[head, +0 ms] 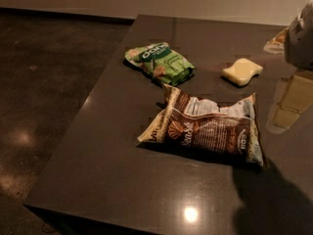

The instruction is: Pick brown chip bag

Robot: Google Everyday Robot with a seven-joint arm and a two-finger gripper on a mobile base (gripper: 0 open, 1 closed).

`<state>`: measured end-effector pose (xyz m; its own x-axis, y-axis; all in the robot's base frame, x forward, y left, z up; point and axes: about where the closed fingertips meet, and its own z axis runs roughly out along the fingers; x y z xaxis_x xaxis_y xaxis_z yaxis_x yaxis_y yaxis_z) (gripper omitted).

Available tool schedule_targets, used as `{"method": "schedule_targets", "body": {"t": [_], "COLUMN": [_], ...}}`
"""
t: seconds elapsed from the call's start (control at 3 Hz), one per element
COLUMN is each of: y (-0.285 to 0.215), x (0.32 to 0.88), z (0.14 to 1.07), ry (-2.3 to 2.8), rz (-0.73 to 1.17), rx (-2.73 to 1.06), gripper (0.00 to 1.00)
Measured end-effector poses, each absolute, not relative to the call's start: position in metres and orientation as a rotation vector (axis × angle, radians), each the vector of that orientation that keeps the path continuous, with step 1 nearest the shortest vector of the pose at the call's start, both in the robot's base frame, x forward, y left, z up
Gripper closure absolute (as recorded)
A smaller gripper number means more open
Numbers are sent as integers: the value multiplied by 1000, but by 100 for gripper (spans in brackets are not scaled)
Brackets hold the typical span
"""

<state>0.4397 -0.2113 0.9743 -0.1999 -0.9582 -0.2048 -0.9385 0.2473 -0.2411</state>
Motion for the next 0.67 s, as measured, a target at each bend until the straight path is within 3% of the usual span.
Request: {"method": "schedule_targets", "body": {"t": [0.67], "y": [-182], "x": [439], "z": [927], "ry": [2187], "rz": [-150], "rx": [-1886], "gripper": [0]}}
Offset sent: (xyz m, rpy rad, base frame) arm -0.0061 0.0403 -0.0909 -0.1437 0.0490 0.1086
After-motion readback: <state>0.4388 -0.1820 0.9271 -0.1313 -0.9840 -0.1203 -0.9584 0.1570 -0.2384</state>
